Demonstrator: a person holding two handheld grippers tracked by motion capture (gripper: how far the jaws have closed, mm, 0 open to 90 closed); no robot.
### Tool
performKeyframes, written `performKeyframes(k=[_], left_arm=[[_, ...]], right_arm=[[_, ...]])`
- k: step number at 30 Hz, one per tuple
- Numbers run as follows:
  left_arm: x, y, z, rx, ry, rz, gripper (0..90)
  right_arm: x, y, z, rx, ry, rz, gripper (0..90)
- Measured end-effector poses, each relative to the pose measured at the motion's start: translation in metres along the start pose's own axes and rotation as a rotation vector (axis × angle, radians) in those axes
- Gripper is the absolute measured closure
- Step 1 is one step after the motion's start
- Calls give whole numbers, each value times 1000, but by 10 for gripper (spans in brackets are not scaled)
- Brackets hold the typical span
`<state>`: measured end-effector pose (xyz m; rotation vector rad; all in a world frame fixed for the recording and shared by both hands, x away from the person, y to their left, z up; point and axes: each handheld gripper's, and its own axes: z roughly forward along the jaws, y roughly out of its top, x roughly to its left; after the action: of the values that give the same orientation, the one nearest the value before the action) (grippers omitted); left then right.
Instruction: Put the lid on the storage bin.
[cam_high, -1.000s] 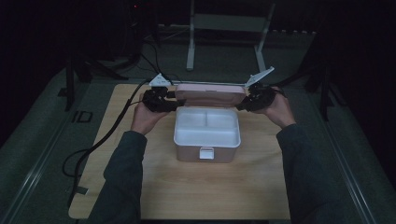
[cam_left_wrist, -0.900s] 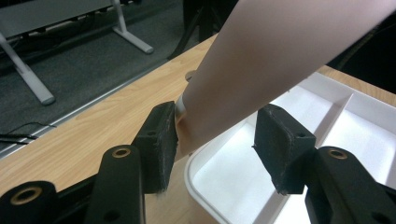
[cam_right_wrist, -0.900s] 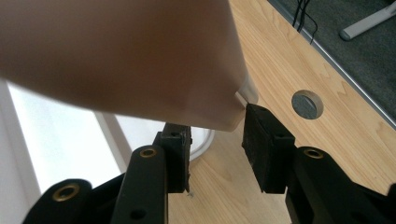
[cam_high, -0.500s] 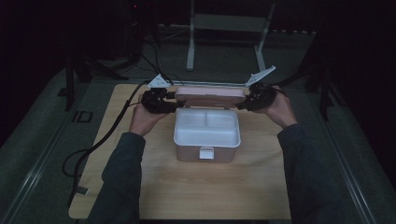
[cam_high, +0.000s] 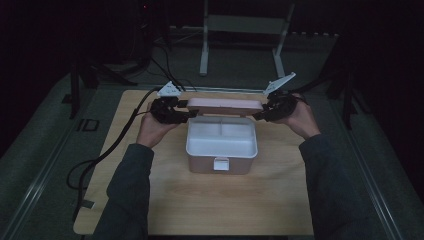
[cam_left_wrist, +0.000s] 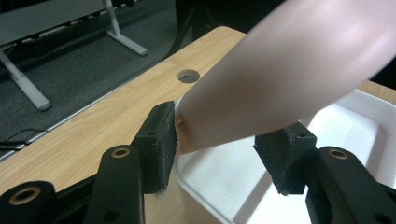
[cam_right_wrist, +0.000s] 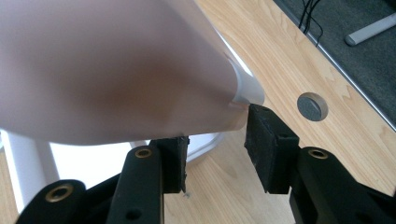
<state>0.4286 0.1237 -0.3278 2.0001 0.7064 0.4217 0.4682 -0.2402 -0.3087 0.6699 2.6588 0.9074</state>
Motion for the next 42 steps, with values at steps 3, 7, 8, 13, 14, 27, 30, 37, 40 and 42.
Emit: performKeyframes(k=[3, 7, 8, 13, 14, 27, 30, 37, 40, 42], left_arm=[[0, -1, -1, 4, -6, 7, 478], [-1, -3, -2, -4, -18, -3, 475], [-1, -4, -2, -5, -22, -4, 476], [-1, -8, -3, 2, -27, 2, 473], [-1, -9, -4, 1, -29, 2, 474], [-5, -11, -9, -2, -35, 13, 475], [-6, -11, -10, 4, -36, 20, 475], [-8, -14, -9, 32, -42, 41, 471], [-9, -15, -9, 38, -43, 47, 471], [-9, -17, -9, 41, -45, 48, 468]], right_arm=[[1, -1, 0, 6, 0, -12, 588], [4, -2, 0, 9, 0, -16, 576], [4, -2, 0, 10, 1, -15, 575], [5, -4, 1, 0, 8, -15, 575], [5, -5, 1, -2, 9, -13, 575], [10, -12, 1, 8, 26, -28, 556], [11, -13, 1, 7, 28, -27, 554], [13, -17, 2, 13, 29, -28, 544], [14, -18, 1, 17, 29, -31, 539], [15, -19, 1, 15, 29, -35, 538]])
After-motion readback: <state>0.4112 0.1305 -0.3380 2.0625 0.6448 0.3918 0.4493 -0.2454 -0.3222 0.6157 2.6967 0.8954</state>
